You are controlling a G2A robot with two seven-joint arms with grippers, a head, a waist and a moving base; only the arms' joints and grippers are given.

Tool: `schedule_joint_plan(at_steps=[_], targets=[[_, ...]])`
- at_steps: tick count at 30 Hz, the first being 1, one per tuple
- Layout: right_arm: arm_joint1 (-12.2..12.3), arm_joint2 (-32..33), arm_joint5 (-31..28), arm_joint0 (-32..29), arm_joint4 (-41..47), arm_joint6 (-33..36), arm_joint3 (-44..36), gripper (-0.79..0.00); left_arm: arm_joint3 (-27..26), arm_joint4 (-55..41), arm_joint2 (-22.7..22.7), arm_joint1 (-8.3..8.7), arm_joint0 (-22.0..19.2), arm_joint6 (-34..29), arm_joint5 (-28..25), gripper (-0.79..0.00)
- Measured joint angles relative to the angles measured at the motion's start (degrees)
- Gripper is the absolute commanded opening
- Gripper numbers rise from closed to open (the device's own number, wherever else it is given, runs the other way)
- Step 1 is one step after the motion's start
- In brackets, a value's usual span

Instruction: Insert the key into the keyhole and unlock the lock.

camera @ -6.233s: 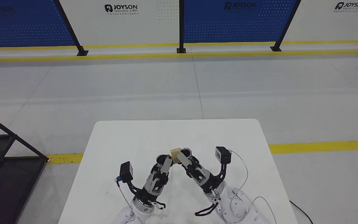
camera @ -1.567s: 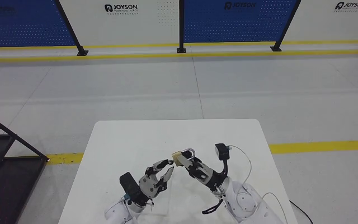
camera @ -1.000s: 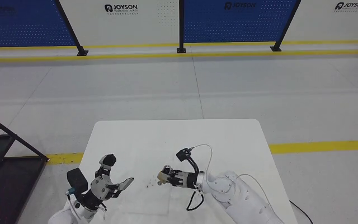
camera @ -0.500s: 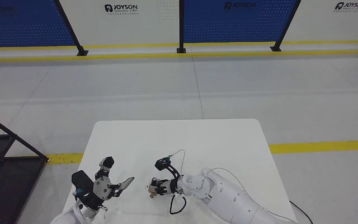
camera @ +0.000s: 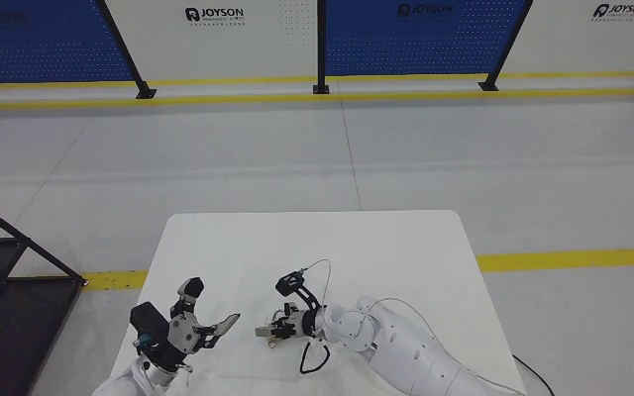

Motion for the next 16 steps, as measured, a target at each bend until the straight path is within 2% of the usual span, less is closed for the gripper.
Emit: schedule_joint_plan(at_steps=[7, 11, 16], targets=[[5.4, 10.1, -3.1, -10.0, -7.2, -4.9, -12.7, 0.0, 0.0, -1.3, -1.1, 0.02, 0.6, 1.5, 0.3, 0.0], [8.9, 18.8, -8.4, -19.5, -10.4, -9.2, -22.2, 0.0, 0.0, -1.7, -1.3, 0.0, 0.8, 1.7, 0.5, 0.0], [11.1, 26.2, -14.8, -27.7, -12.1, -13.8, -29.5, -0.001, 0.0, -1.7, -1.3, 0.0, 0.8, 1.7, 0.5, 0.0]])
